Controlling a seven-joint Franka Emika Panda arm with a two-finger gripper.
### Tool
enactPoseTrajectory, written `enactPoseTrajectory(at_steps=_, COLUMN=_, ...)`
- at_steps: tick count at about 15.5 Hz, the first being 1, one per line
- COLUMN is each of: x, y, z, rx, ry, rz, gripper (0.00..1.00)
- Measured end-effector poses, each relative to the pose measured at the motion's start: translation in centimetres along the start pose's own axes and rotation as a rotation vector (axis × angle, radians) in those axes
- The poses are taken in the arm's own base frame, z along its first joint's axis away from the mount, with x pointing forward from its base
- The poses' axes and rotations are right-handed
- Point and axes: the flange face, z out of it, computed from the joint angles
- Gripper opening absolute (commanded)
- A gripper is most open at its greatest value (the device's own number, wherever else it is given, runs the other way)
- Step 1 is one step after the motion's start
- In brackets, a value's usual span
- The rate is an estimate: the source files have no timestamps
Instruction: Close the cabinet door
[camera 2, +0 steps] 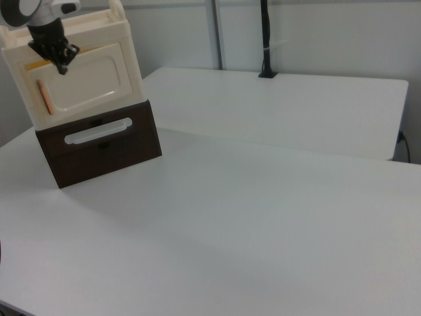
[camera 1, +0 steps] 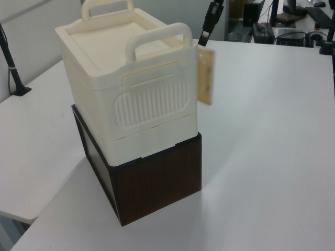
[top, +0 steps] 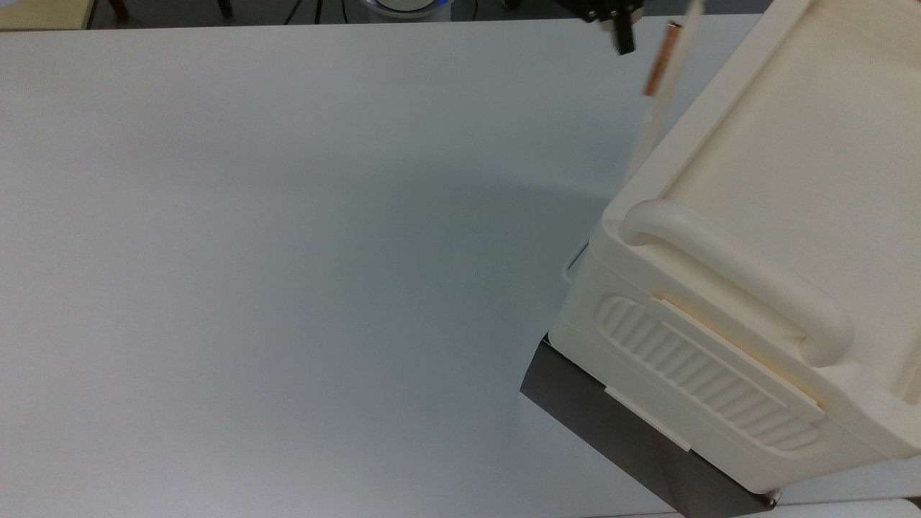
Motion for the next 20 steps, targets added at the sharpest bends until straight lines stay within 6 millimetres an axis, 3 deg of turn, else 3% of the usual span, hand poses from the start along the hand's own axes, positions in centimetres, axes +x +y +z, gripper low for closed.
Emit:
enactPoseTrajectory(at_steps=3, x=0.6, y=-1.1, z=-0.5, rx=0.052, ry=0.070, rz=-0.006, gripper=0.00)
enactPoseTrajectory(at_steps=11, x=0.7, y=0.2, z=0.1, rx=0.016, ry=0.054, rz=-0.022, gripper=0.00)
enactPoseTrajectory(at_steps=14, x=0.4, y=3.3, z=1.0, rx=-0.087, ry=0.003, rz=-0.022, gripper=0.00)
enactPoseTrajectory(at_steps=20, x=-1.7, y=13.3, z=1.1, rx=-0.291, ry=-0.193, rz=0.066, gripper=0.01)
